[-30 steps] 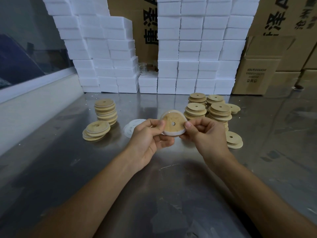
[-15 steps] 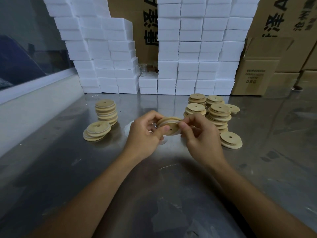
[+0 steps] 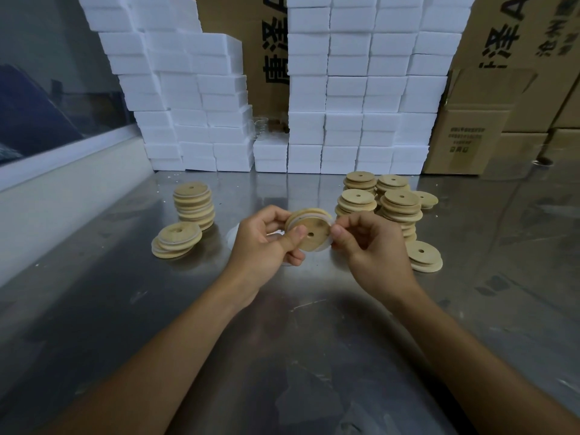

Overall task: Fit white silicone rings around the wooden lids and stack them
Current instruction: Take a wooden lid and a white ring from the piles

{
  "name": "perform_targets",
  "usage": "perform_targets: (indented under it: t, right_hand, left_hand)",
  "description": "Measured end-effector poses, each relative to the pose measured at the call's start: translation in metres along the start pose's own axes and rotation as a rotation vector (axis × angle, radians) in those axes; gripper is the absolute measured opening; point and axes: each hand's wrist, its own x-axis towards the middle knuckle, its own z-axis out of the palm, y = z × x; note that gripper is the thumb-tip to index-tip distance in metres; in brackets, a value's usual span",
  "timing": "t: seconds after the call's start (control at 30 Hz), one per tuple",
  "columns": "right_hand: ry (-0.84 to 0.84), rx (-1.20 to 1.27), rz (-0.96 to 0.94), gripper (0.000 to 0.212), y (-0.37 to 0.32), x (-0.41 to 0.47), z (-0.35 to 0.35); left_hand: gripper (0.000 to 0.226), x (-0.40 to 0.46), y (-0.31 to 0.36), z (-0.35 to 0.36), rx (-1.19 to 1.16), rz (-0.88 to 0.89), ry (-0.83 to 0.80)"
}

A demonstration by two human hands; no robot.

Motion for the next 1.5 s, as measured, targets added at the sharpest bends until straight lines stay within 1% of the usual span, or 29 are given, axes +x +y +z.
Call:
perform_targets:
  t: [0.13, 0.27, 0.5, 0.6, 0.7, 0.77, 0.8, 0.83, 0.9, 0.93, 0.97, 1.0, 1.1, 1.2, 1.3, 1.4, 1.5]
  right_hand:
    - [0.011, 0.056, 0.053, 0.010, -0.002, 0.002, 0.000]
    - [-0.002, 0.109, 0.081, 0.005, -0.003, 0.003, -0.004]
    - [-0.035, 0.167, 0.094, 0.006, -0.004, 0.001, -0.002]
    - [-0.019, 0.165, 0.085, 0.014, -0.004, 0.001, -0.002]
    - [-0.007, 0.114, 0.068, 0.019, -0.004, 0.002, -0.005]
    - [-0.016, 0.061, 0.055, 0.015, -0.002, 0.002, -0.006]
    - [-0.025, 0.019, 0.040, 0.014, -0.001, 0.002, -0.005]
    - [-0.037, -0.048, 0.011, 0.013, 0.000, 0.001, -0.005]
    - [-0.076, -0.237, -0.092, 0.014, 0.002, -0.002, -0.004]
    - [-0.099, -0.316, -0.142, 0.014, 0.002, -0.003, -0.003]
    - [-0.115, -0.360, -0.179, 0.013, 0.001, -0.003, -0.003]
    - [-0.119, -0.376, -0.205, 0.013, 0.001, -0.003, -0.002]
    - [-0.078, -0.325, -0.239, 0.012, 0.001, -0.003, -0.001]
    - [-0.052, -0.244, -0.191, 0.008, 0.003, -0.003, 0.002]
    - [-0.033, -0.208, -0.142, 0.008, 0.005, -0.002, 0.003]
    - [-0.015, -0.187, -0.117, 0.015, 0.005, 0.000, 0.001]
    - [-0.006, -0.115, -0.081, 0.018, 0.004, 0.000, 0.001]
  left_hand:
    - [0.010, -0.001, 0.002, 0.004, -0.033, -0.040, -0.006]
    - [0.012, -0.002, 0.005, 0.006, -0.080, -0.086, -0.007]
    - [0.012, -0.003, 0.008, 0.007, -0.182, -0.168, 0.020]
    - [0.017, -0.004, 0.006, 0.010, -0.239, -0.228, -0.001]
    - [0.011, -0.006, 0.006, 0.011, -0.259, -0.263, -0.034]
    - [0.009, -0.005, 0.005, 0.009, -0.171, -0.228, -0.039]
    - [0.010, -0.004, 0.003, 0.008, -0.075, -0.178, -0.040]
    - [0.011, -0.004, 0.001, 0.006, 0.080, -0.094, -0.039]
    - [0.017, -0.003, -0.005, 0.001, 0.490, 0.145, -0.049]
    - [0.020, -0.003, -0.007, -0.001, 0.643, 0.248, -0.063]
    - [0.022, -0.003, -0.008, -0.002, 0.728, 0.310, -0.075]
    - [0.022, -0.003, -0.008, -0.003, 0.755, 0.334, -0.083]
    - [0.020, -0.001, -0.010, -0.003, 0.675, 0.314, -0.068]
    - [0.024, 0.000, -0.008, 0.000, 0.466, 0.200, -0.046]
    - [0.018, 0.001, -0.005, 0.000, 0.283, 0.104, -0.026]
    - [0.016, 0.000, -0.002, 0.003, 0.226, 0.066, -0.044]
    - [0.016, -0.003, 0.000, 0.007, 0.179, 0.028, -0.055]
